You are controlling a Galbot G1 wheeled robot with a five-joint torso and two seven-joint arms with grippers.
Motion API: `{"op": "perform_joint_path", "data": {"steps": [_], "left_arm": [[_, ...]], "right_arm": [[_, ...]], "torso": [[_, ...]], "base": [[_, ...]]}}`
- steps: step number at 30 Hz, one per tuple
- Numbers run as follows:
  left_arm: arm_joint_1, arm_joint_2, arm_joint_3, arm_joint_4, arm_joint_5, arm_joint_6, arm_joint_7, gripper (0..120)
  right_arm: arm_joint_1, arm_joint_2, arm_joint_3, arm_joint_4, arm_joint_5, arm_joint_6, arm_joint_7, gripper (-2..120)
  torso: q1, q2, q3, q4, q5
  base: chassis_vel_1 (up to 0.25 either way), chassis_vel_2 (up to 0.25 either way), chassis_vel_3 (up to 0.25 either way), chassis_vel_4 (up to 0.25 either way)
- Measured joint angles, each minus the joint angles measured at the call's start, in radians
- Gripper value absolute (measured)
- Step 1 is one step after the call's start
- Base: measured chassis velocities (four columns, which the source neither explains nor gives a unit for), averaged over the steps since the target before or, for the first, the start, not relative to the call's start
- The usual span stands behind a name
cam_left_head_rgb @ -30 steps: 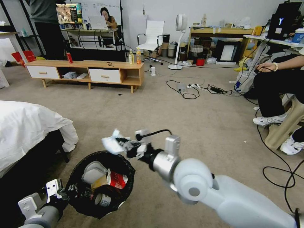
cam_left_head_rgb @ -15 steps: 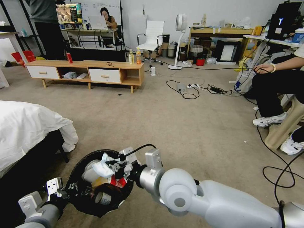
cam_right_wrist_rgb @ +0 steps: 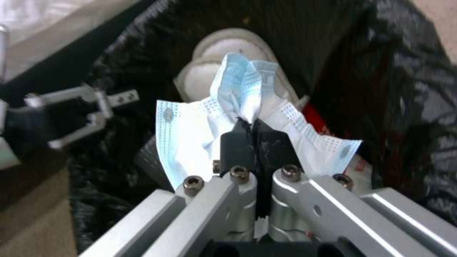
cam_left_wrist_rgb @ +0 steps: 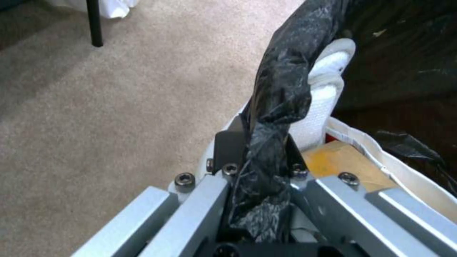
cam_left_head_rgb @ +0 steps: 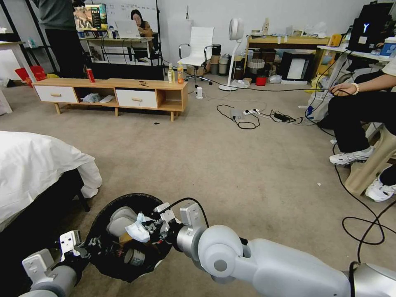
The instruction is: Pick up the trash bin and place the garbage on the floor into it.
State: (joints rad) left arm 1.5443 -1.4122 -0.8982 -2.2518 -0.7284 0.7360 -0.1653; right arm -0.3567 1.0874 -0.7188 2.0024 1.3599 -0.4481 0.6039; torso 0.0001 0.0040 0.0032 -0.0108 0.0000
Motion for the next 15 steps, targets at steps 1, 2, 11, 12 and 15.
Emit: {"op": "perform_joint_path", "data": {"steps": [1, 2, 11, 12, 15], "left_arm": [[0.001, -0.002, 0.002, 0.0, 0.001, 0.0, 0.001, 2], [0.001, -0.002, 0.002, 0.0, 0.001, 0.0, 0.001, 2], [-0.001, -0.003, 0.005, 0.011, 0.005, 0.0, 0.004, 2], [-0.001, -0.003, 0.005, 0.011, 0.005, 0.0, 0.004, 2], [-0.003, -0.005, 0.008, 0.016, 0.007, 0.0, 0.005, 2]], "right_arm": [[-0.007, -0.002, 0.0, -0.007, -0.005, -0.001, 0.001, 0], [-0.007, -0.002, 0.0, -0.007, -0.005, -0.001, 0.001, 0], [-0.045, -0.014, 0.018, -0.037, -0.036, -0.001, 0.002, 10], [-0.045, -0.014, 0.018, -0.037, -0.036, -0.001, 0.002, 10], [-0.045, -0.011, 0.026, -0.04, -0.041, -0.001, 0.003, 22]], "torso": [[0.0, 0.0, 0.0, 0.0, 0.0], [0.0, 0.0, 0.0, 0.0, 0.0], [0.0, 0.0, 0.0, -0.0001, 0.0], [0.0, 0.0, 0.0, -0.0001, 0.0], [0.0, 0.0, 0.0, -0.0001, 0.0]], "base": [[0.0, 0.0, 0.0, 0.0], [0.0, 0.0, 0.0, 0.0], [0.0, 0.0, 0.0, 0.0], [0.0, 0.0, 0.0, 0.0], [0.0, 0.0, 0.0, 0.0]]}}
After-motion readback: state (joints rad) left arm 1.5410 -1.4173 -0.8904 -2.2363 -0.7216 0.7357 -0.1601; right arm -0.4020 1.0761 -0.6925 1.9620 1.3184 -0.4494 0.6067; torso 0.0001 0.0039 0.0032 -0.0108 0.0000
